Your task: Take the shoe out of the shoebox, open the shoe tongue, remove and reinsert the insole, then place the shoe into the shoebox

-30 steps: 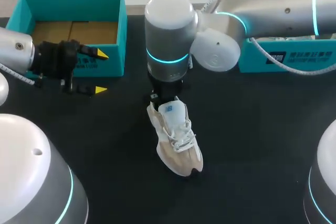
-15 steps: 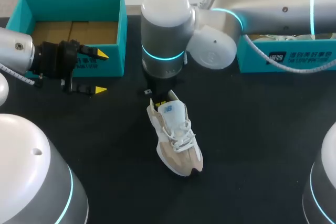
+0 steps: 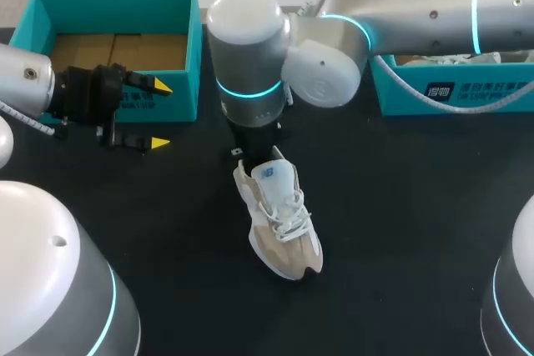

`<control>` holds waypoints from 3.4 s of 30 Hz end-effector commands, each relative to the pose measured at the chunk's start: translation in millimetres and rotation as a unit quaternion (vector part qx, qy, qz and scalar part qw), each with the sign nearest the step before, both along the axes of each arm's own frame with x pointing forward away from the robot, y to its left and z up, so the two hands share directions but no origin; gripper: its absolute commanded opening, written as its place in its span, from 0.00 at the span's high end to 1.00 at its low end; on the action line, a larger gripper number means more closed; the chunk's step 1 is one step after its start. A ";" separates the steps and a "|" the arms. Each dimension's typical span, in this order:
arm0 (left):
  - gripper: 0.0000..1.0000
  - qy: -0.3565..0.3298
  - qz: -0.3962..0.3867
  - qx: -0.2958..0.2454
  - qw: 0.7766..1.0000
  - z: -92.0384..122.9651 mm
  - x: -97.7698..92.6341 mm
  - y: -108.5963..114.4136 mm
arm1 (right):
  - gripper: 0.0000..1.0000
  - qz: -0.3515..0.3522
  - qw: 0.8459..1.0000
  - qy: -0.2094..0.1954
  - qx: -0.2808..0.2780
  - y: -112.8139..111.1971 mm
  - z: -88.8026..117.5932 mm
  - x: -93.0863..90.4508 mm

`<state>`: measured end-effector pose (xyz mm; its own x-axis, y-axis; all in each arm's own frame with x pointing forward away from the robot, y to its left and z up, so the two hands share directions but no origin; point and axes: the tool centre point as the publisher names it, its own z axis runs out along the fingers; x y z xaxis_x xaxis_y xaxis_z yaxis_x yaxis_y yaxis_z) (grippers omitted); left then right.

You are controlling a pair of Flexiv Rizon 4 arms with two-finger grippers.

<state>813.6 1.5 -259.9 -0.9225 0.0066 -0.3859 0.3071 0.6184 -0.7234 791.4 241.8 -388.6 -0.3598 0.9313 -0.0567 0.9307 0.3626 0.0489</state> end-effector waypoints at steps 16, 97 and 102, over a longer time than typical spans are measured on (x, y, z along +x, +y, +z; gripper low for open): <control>0.00 0.001 0.000 0.002 1.000 0.4 -0.5 0.3 | 1.00 -0.016 0.990 0.136 -0.037 -10.7 53.5 -30.1; 0.00 0.001 0.000 0.002 1.000 0.4 -0.5 0.3 | 0.89 -0.018 0.987 0.142 -0.075 -33.4 59.9 -76.7; 0.00 0.001 0.000 0.002 1.000 0.4 -0.5 0.3 | 0.82 -0.007 0.988 0.142 -0.063 -34.6 50.8 -69.8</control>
<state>813.3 1.7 -259.8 -0.9225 0.0063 -0.3860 0.3069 0.6184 -0.7234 719.9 209.6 -332.1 -0.3649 0.9272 -0.0844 0.9064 0.3331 -0.2598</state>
